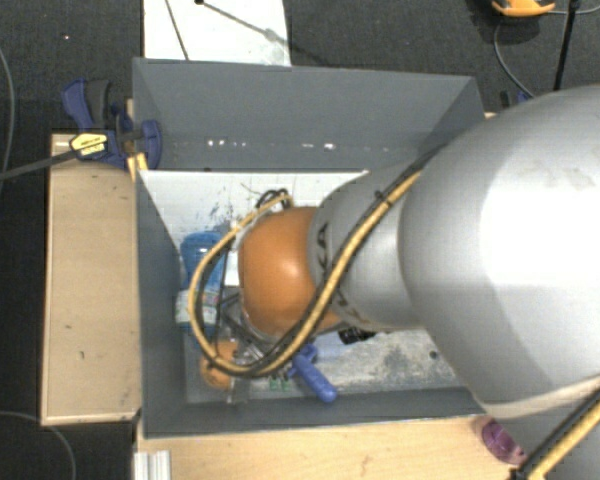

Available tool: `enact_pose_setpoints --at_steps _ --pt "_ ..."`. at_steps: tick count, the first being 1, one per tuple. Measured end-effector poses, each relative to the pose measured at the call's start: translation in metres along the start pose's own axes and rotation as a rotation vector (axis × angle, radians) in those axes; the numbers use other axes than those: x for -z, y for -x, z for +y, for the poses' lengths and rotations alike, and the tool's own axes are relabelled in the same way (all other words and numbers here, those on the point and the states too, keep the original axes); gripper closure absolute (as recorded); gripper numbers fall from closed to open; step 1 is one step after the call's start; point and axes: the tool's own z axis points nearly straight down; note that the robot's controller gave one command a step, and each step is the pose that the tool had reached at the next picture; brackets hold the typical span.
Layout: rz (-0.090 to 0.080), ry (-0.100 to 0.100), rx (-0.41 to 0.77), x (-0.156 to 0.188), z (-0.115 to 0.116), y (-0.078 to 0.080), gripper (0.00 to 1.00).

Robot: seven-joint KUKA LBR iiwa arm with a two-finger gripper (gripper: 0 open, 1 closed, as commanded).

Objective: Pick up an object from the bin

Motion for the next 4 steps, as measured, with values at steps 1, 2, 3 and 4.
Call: enact_pose_setpoints --at_steps 1,2,3,4 --pt "0.0 0.0 0.0 0.002 0.0 0.0 1.0" --pt "-0.002 0.002 -0.001 0.009 0.0 0.0 1.0" --pt "-0.003 0.002 -0.003 0.012 0.0 0.0 1.0" --pt "-0.003 0.002 -0.005 0.014 0.0 0.001 1.0"
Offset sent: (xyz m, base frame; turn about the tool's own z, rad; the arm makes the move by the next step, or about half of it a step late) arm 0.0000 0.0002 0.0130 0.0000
